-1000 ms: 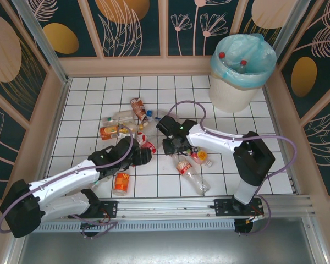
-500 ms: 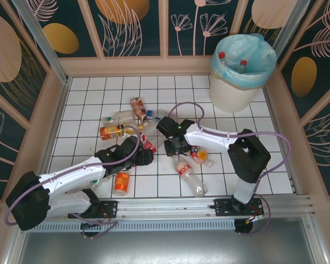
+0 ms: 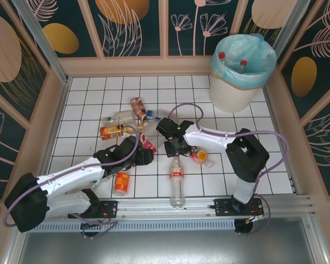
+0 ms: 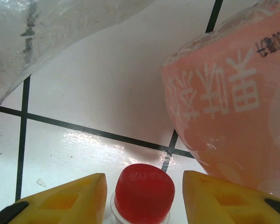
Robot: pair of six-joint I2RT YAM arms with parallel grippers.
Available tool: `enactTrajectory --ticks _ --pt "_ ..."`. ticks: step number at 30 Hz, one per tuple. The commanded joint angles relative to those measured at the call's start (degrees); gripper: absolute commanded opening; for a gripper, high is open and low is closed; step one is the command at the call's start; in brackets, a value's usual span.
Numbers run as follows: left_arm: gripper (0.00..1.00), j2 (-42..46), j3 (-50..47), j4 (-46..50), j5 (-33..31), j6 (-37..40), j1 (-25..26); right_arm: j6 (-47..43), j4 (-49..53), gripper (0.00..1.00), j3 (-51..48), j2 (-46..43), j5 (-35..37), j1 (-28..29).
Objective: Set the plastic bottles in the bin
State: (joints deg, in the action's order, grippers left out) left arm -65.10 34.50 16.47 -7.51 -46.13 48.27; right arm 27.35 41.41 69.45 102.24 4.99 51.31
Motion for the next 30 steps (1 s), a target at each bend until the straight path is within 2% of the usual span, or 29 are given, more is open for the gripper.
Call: enactTrajectory --ticks 1,11,22,30 --pt "0.8 1.2 -0.82 -0.82 0.59 -0.85 -0.36 -0.35 -0.62 0.47 -1.25 2.2 0.19 -0.25" --pt "0.8 0.79 -1.62 -2.0 0.87 -0.91 -0.31 -0.9 -0.98 0.46 -0.24 4.11 -0.17 -0.24" --pt "0.8 -2.27 0.32 -2.33 1.53 0.71 -0.31 -0.99 -0.22 0.4 1.35 4.04 -1.2 -0.07" --pt "0.8 -0.49 -1.16 -3.11 0.99 0.25 -0.29 -1.34 0.49 0.4 2.75 5.57 -0.41 -0.07"
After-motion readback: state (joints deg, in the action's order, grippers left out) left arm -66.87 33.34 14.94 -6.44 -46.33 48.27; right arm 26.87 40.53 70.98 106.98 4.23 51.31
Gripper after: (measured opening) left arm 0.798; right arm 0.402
